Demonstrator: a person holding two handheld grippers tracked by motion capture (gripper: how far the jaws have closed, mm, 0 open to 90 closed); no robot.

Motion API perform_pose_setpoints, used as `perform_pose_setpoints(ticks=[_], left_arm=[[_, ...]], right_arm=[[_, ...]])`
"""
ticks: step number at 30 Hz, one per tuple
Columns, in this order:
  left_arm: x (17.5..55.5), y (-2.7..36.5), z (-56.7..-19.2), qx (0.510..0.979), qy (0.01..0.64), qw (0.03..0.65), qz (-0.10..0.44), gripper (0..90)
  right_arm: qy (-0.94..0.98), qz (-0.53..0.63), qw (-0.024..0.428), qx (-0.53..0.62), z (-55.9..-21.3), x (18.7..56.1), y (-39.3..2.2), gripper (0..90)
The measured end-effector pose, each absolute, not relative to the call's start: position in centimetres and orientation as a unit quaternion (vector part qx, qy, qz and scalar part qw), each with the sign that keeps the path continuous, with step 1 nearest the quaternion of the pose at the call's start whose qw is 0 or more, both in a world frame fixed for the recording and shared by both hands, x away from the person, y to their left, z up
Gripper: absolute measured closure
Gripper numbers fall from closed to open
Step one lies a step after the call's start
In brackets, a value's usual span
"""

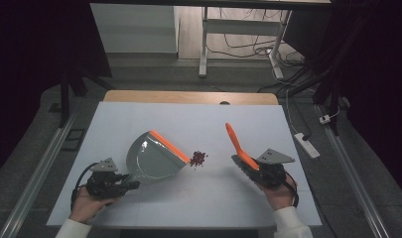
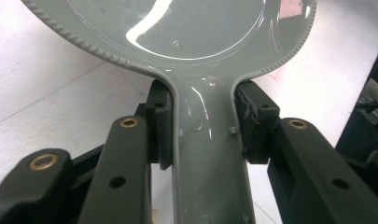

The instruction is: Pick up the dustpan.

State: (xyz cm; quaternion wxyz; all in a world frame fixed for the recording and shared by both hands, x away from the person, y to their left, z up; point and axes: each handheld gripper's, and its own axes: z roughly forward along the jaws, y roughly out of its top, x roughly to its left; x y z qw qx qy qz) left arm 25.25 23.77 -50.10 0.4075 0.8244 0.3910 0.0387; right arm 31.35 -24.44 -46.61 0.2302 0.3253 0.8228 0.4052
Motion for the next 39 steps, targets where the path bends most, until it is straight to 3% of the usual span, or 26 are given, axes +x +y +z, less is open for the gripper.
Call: perform_pose_setpoints(ticks=[39], left_arm=[[25.7,20.5,-51.3,0.881,0.330,0.337,-0.028,61.3]], right_arm=[[0.829,0.410,0.223,0.309,-47.3,36.5,-19.7,70.7]])
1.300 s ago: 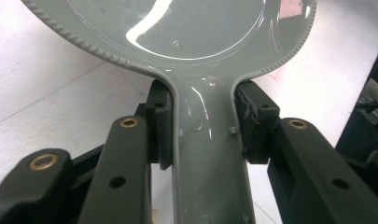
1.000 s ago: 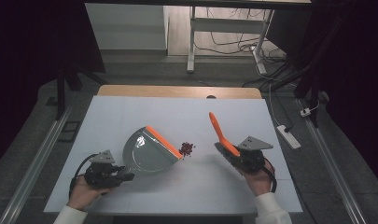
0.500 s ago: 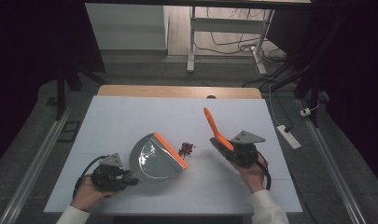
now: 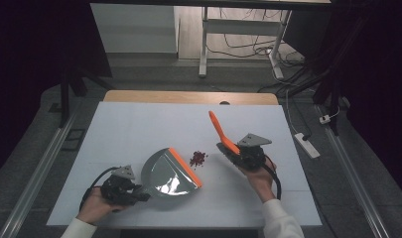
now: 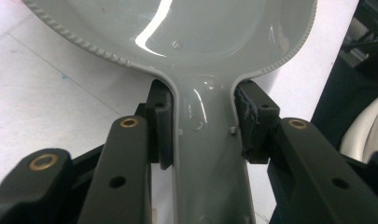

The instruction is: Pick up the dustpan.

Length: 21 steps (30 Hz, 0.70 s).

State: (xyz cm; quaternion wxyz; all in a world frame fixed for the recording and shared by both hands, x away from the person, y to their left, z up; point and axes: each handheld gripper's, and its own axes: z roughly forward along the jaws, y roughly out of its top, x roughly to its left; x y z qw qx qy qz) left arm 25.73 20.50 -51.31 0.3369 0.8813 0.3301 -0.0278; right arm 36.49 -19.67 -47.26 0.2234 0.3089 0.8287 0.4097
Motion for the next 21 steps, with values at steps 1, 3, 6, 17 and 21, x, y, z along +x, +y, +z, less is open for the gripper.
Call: perform_pose_setpoints(ticks=[1,3,6,17,21], left_arm=[[25.7,20.4,-51.4,0.881,0.331,0.338,-0.030,61.3],[25.8,20.3,-51.4,0.881,0.331,0.336,-0.032,61.3],[26.0,20.1,-51.6,0.882,0.331,0.332,-0.037,61.3],[26.5,19.5,-51.9,0.881,0.341,0.326,-0.046,61.3],[26.6,19.5,-51.9,0.881,0.341,0.325,-0.046,61.3]], right_arm=[[0.830,0.408,0.224,0.308,-47.3,36.6,-19.3,70.7],[0.832,0.407,0.224,0.303,-47.3,37.0,-18.8,70.7],[0.835,0.406,0.223,0.298,-47.3,37.6,-18.1,70.7],[0.842,0.400,0.219,0.287,-47.6,39.5,-15.5,70.7],[0.845,0.398,0.215,0.283,-47.6,39.8,-14.8,70.7]])
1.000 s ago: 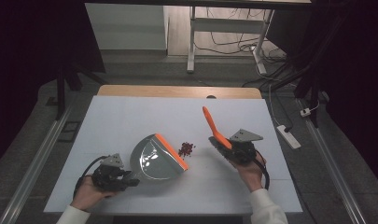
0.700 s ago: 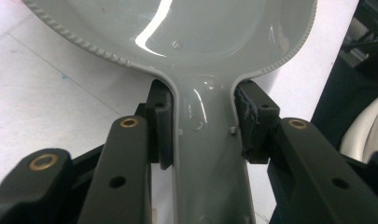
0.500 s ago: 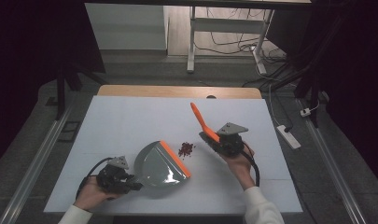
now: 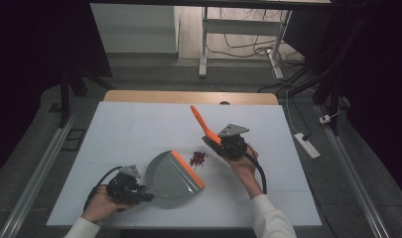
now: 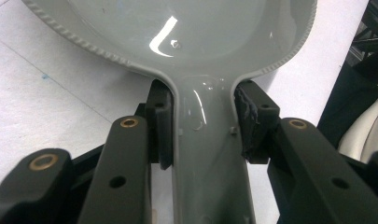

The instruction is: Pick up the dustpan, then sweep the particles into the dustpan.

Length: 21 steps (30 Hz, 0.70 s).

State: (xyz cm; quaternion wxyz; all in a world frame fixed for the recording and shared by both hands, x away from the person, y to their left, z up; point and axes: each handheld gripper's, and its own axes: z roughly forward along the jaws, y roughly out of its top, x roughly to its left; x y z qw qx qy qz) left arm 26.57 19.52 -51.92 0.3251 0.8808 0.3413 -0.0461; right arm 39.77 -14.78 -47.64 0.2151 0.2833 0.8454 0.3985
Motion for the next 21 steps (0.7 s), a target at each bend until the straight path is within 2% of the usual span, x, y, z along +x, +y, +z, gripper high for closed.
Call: perform_pose_setpoints(ticks=[21], left_arm=[[26.6,19.5,-51.9,0.881,0.338,0.327,-0.050,61.3]], right_arm=[[0.857,0.376,0.207,0.285,-48.8,40.2,-14.1,70.7]])
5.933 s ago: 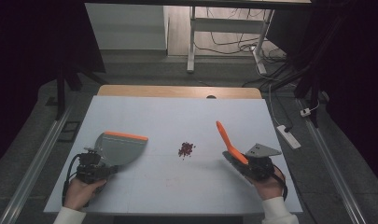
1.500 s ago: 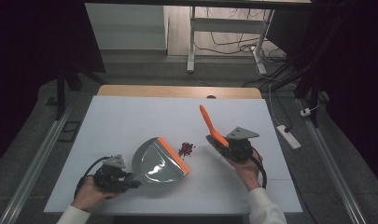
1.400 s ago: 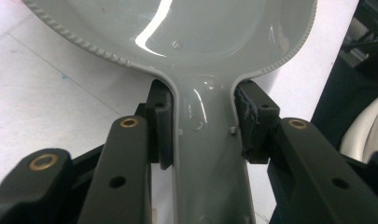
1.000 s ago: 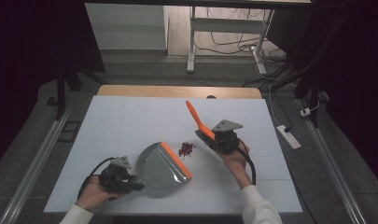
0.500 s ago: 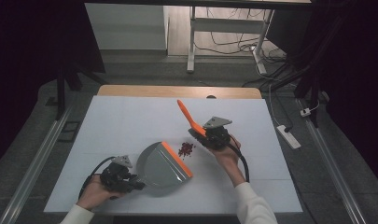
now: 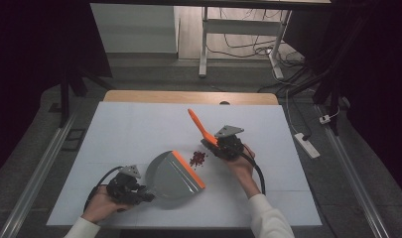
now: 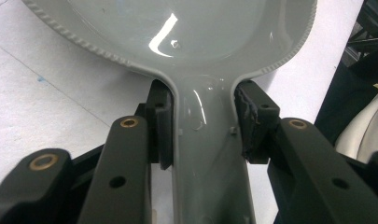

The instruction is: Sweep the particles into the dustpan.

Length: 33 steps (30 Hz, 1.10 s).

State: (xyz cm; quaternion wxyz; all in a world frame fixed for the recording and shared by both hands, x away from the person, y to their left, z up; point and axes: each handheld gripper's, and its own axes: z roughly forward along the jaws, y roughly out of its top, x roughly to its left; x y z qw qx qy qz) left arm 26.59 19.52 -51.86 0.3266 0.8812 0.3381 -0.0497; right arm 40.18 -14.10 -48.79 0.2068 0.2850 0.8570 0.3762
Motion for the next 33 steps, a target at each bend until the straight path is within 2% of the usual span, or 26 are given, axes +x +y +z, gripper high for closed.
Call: perform_pose_setpoints(ticks=[33], left_arm=[[26.7,19.2,-52.1,0.882,0.341,0.318,-0.061,61.3]], right_arm=[[0.874,0.360,0.195,0.262,-50.0,39.8,-12.4,70.6]])
